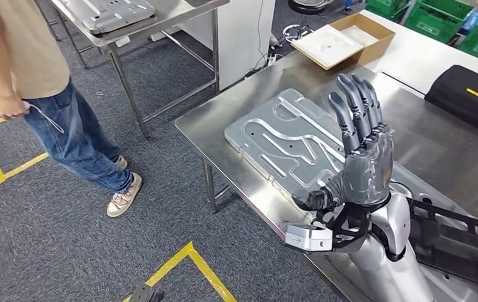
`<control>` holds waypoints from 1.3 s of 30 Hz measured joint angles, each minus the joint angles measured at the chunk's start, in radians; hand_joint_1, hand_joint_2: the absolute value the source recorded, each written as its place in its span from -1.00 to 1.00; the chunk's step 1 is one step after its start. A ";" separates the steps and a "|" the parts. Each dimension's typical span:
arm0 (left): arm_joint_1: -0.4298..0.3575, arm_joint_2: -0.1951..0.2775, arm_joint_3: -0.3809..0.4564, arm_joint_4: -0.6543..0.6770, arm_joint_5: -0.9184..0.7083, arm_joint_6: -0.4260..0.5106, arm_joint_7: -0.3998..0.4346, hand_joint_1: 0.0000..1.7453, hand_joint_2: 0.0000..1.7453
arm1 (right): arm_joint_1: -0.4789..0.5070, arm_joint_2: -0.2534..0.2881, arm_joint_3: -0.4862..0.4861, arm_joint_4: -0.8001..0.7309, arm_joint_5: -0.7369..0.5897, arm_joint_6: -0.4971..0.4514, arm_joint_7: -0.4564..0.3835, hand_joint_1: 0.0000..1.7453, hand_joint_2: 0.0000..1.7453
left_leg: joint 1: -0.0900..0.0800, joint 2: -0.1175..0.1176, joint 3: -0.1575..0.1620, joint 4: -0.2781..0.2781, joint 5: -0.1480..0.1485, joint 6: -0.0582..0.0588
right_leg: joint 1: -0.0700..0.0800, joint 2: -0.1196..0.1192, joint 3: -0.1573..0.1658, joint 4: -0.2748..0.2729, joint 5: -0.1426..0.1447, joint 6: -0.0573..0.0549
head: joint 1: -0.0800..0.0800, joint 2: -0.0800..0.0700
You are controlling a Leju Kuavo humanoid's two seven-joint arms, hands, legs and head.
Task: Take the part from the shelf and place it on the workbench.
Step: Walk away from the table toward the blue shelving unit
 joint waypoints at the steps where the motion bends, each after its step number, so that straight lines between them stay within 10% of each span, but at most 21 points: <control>1: -0.001 0.000 0.000 0.000 0.000 0.000 0.000 -1.00 -1.00 | 0.001 0.000 0.001 0.003 0.000 -0.002 0.000 -1.00 -1.00 | -0.001 -0.011 -0.001 0.000 0.001 0.003 | 0.000 0.027 -0.031 0.064 -0.032 0.001 | 0.000 0.000; 4: 0.001 0.004 0.000 0.000 0.001 0.001 -0.001 -1.00 -1.00 | 0.006 -0.001 0.003 0.015 0.001 -0.005 0.000 -1.00 -1.00 | -0.003 -0.048 -0.002 0.004 0.001 0.006 | 0.001 0.053 -0.101 0.187 -0.057 0.000 | 0.000 0.000; 8: 0.000 0.013 0.001 -0.002 0.006 0.007 -0.006 -1.00 -1.00 | -0.004 -0.001 0.009 0.026 0.001 -0.009 0.001 -1.00 -1.00 | -0.004 -0.102 -0.005 0.014 -0.002 -0.001 | -0.002 0.112 -0.017 -0.023 0.068 -0.014 | 0.000 0.000; 10: 0.000 0.016 0.003 -0.007 0.012 0.010 -0.008 -1.00 -1.00 | -0.013 -0.001 0.012 0.031 0.000 -0.009 0.001 -1.00 -1.00 | -0.001 -0.123 -0.013 0.015 0.001 -0.012 | -0.002 0.136 0.001 -0.069 0.074 -0.017 | 0.000 0.000; 13: 0.005 0.021 0.009 -0.016 0.021 0.017 -0.009 -1.00 -1.00 | -0.036 -0.001 0.017 0.039 -0.002 -0.008 0.002 -1.00 -1.00 | 0.001 -0.145 -0.019 0.011 0.006 -0.032 | -0.004 0.105 0.008 -0.084 0.081 -0.028 | 0.000 0.000; 19: 0.017 0.027 0.030 -0.033 0.038 0.032 -0.008 -1.00 -1.00 | -0.057 -0.001 0.029 0.055 -0.006 -0.007 -0.001 -1.00 -1.00 | -0.001 -0.017 -0.139 0.269 -0.115 -0.052 | -0.001 0.021 0.023 -0.100 0.083 -0.044 | -0.004 0.000; 25: 0.047 0.025 0.052 -0.045 0.052 0.042 -0.012 -1.00 -1.00 | -0.072 -0.012 0.036 0.062 -0.021 -0.008 -0.004 -1.00 -1.00 | -0.013 0.061 -0.005 0.014 -0.005 -0.028 | 0.010 -0.046 0.035 -0.093 0.064 -0.026 | -0.003 0.000; 27: 0.052 0.024 0.055 -0.048 0.052 0.043 -0.013 -1.00 -1.00 | -0.077 -0.017 0.037 0.062 -0.026 -0.008 -0.007 -1.00 -1.00 | -0.014 0.043 -0.005 0.008 -0.005 -0.014 | 0.013 -0.064 0.039 -0.094 0.060 -0.016 | -0.001 0.000; 30: 0.064 0.021 0.058 -0.059 0.050 0.046 -0.013 -1.00 -1.00 | -0.084 -0.021 0.040 0.065 -0.041 -0.006 -0.015 -1.00 -1.00 | -0.008 0.010 0.000 -0.001 0.000 0.004 | 0.005 -0.006 0.019 -0.036 0.014 -0.002 | -0.001 0.000; 34: 0.069 0.020 0.060 -0.074 0.041 0.047 -0.009 -1.00 -1.00 | -0.084 -0.030 0.042 0.072 -0.054 -0.003 -0.020 -1.00 -1.00 | -0.011 -0.037 -0.001 0.000 0.001 0.013 | 0.004 0.052 -0.097 0.182 -0.068 -0.001 | -0.001 0.000; 39: 0.085 0.018 0.061 -0.095 0.032 0.049 0.010 -1.00 -1.00 | -0.085 -0.032 0.043 0.075 -0.063 -0.002 -0.028 -1.00 -1.00 | -0.013 -0.104 -0.005 0.011 -0.001 0.007 | 0.004 0.115 -0.015 -0.043 0.081 -0.025 | -0.001 0.000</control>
